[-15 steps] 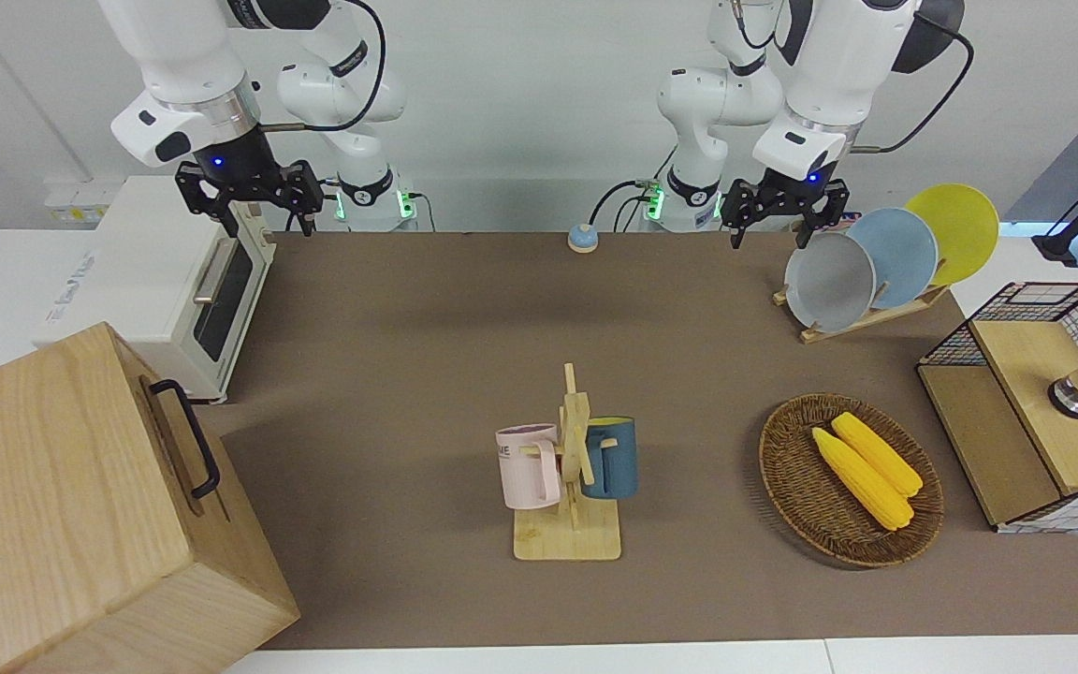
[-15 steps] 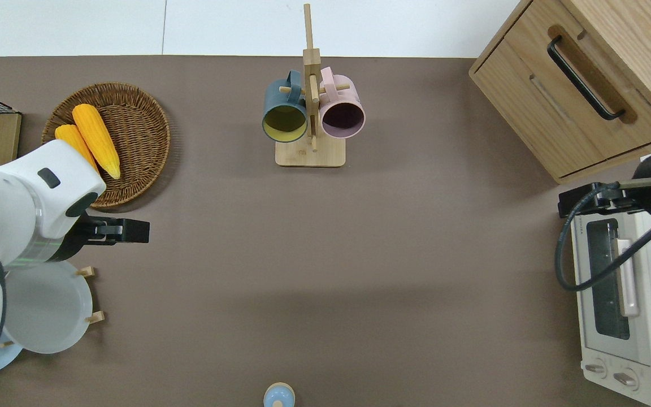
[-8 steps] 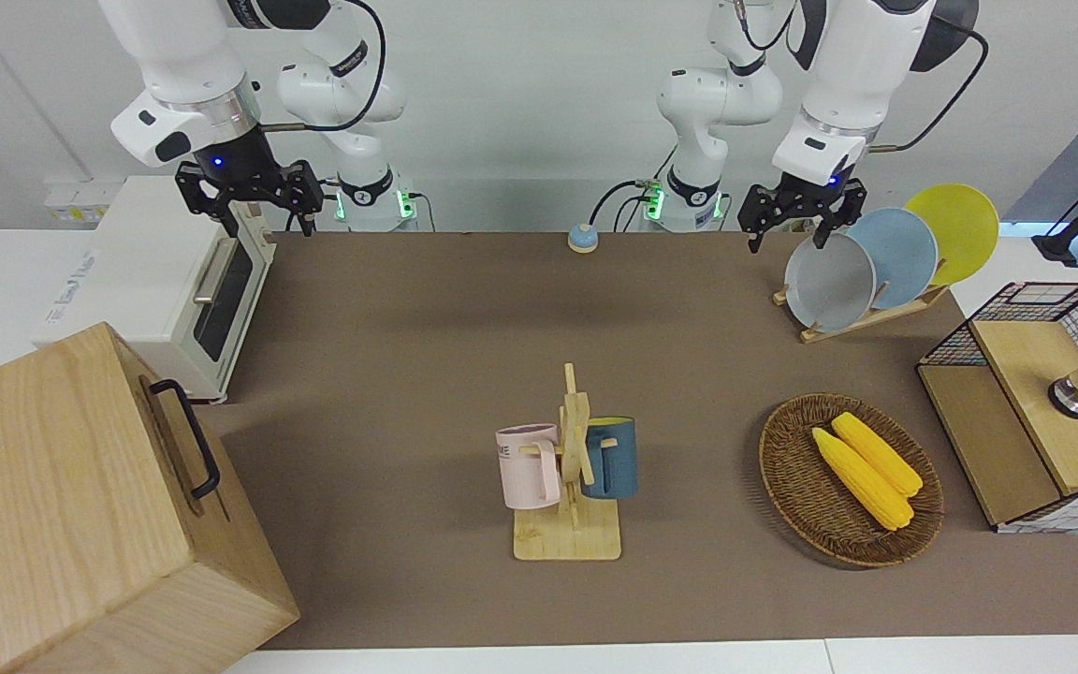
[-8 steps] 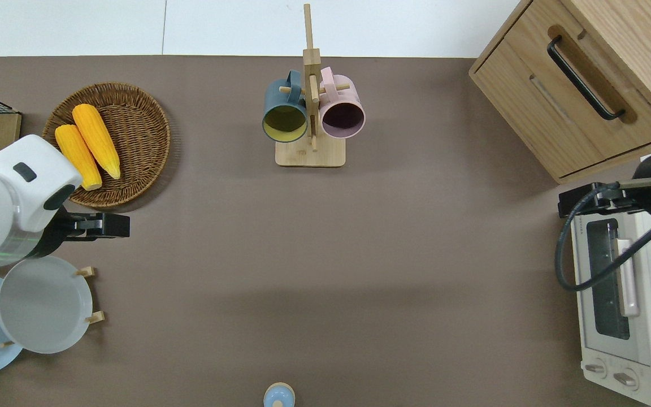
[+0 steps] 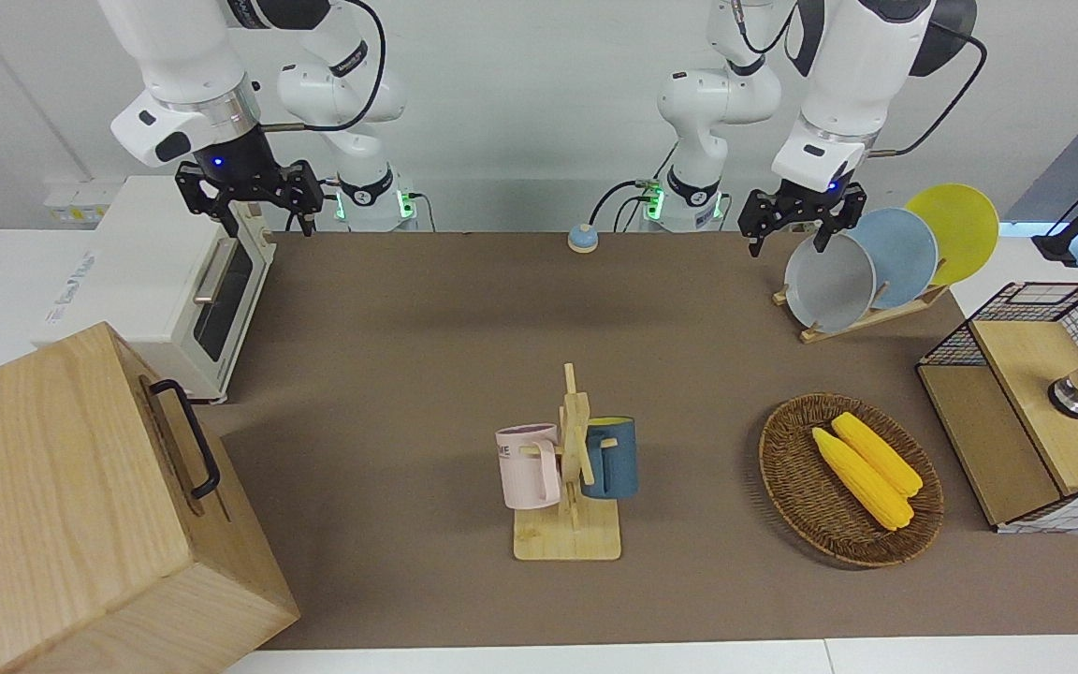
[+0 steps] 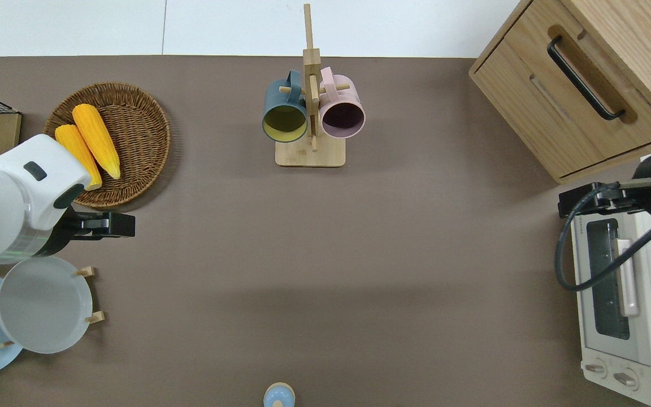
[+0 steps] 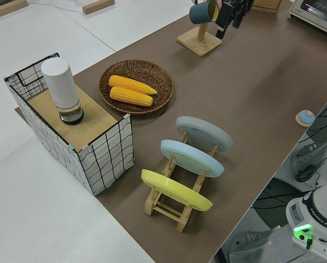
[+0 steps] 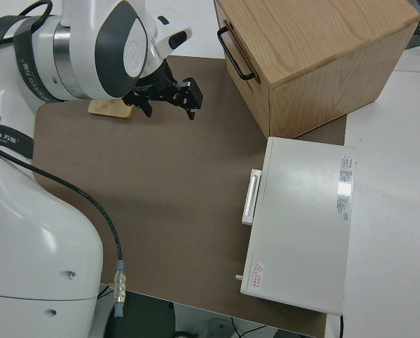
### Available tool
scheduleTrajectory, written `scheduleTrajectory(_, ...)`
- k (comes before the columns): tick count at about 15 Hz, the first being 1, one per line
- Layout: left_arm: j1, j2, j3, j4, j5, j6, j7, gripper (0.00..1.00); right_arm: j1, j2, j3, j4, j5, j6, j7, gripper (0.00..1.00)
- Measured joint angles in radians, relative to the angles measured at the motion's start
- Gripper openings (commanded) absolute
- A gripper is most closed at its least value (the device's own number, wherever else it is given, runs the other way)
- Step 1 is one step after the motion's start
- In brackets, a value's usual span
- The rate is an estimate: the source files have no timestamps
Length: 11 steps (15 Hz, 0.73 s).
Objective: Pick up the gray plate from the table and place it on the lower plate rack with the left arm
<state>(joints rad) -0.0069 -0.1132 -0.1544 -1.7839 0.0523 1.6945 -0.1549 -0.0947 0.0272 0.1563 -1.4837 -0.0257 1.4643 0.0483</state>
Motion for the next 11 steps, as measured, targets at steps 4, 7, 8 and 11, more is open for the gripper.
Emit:
scheduleTrajectory(4,-0.001,0.000,-0.011,0.000,-0.005,0.000,0.005,1.00,0.000,0.000,0.000,0.000,0.000,0.000,0.000,0.983)
scheduleTrajectory(7,-0.001,0.000,-0.013,0.007,-0.027,-0.003,0.059,1.00,0.000,0.000,0.000,0.000,0.000,0.000,0.000,0.983)
scheduleTrajectory(8,-0.001,0.000,-0.014,0.010,-0.029,-0.006,0.072,1.00,0.000,0.000,0.000,0.000,0.000,0.000,0.000,0.983)
scheduleTrajectory(11,-0.002,0.000,-0.015,0.012,-0.033,-0.019,0.108,1.00,0.000,0.000,0.000,0.000,0.000,0.000,0.000,0.983)
